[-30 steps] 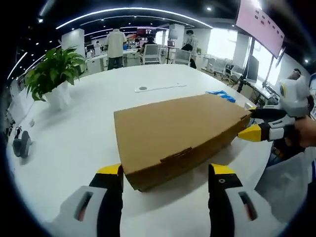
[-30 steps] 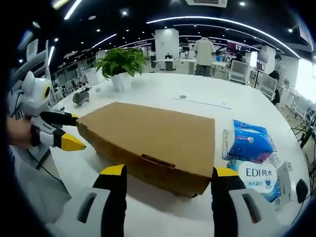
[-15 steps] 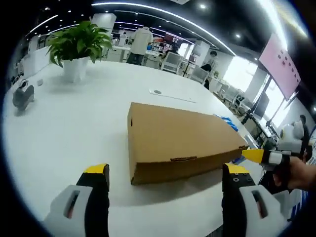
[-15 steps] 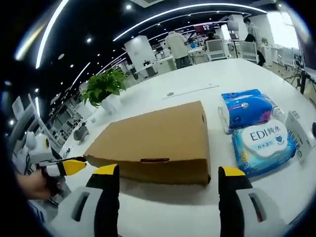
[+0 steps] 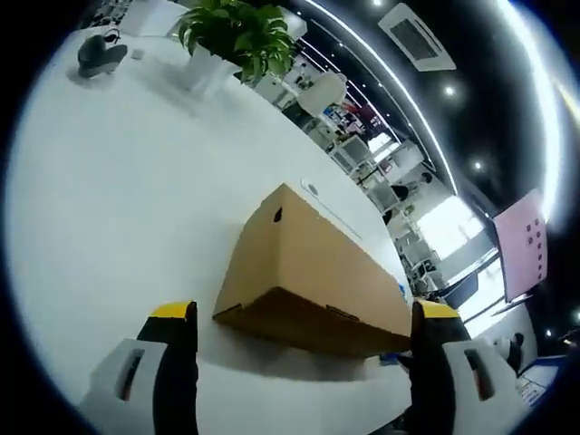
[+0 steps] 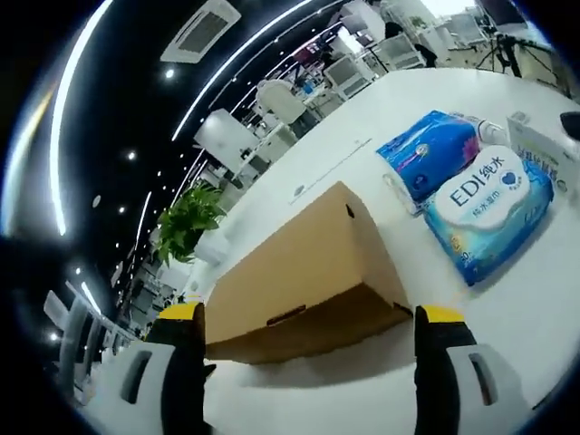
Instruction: Operate the shoe box by opening the lid, removing the specified soft item, and placing it in the target area until the item is outside and the box remains undamaged.
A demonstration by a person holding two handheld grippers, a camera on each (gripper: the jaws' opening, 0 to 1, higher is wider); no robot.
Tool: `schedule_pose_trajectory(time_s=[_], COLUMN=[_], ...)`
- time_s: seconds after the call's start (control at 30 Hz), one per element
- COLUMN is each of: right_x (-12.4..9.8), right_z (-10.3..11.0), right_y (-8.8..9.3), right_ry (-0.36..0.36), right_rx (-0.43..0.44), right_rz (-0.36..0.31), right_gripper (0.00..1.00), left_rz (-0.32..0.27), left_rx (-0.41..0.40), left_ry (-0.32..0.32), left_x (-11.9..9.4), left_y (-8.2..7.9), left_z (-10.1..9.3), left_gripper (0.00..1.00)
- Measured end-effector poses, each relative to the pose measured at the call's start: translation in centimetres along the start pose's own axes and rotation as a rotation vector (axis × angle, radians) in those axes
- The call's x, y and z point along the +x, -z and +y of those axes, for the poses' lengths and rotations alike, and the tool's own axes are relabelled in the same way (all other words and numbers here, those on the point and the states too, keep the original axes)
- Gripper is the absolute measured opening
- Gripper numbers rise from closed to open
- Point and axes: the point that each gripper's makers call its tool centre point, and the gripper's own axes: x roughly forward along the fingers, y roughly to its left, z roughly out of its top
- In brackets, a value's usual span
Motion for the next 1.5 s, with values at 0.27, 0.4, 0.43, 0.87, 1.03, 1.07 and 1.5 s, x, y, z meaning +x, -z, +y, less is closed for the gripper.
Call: schedule_pose_trajectory(time_s=[0.27, 0.4, 0.43, 0.87, 1.03, 1.07, 1.5], right_x=[1.7, 2.2, 2.4, 3.5, 3.4, 3.4, 3.3], right_z=[-0.9, -1.1, -1.1, -1.1, -1.5, -1.5, -2.5], right_y=[0.2, 0.6, 0.6, 0.7, 1.3, 1.2, 1.7], right_ry=[0.027, 0.036, 0.029, -0.029, -0.010, -0.010, 0.043], right_rx=[-0.022, -0.057, -0.056, -0.069, -0.157, -0.157, -0.267], right_rz=[-0.002, 0.004, 0.004, 0.004, 0.024, 0.022, 0.041], right_gripper=[0.92, 0.86, 0.86, 0.90, 0.81, 0.81, 0.68], left_rz=[-0.022, 0.003, 0.010, 0.022, 0.046, 0.045, 0.102], left_rx=[0.030, 0.077, 0.073, 0.065, 0.112, 0.112, 0.204], left_ry=[-0.023, -0.025, -0.011, -0.011, -0.043, -0.044, -0.097], left_x=[1.9, 2.4, 2.6, 4.3, 4.4, 4.4, 4.4], left_y=[0.4, 1.1, 1.3, 2.4, 2.8, 2.8, 3.5], left_z=[0.3, 0.4, 0.3, 0.2, 0.4, 0.5, 1.2], left_gripper=[0.99, 0.98, 0.98, 0.97, 0.94, 0.94, 0.85])
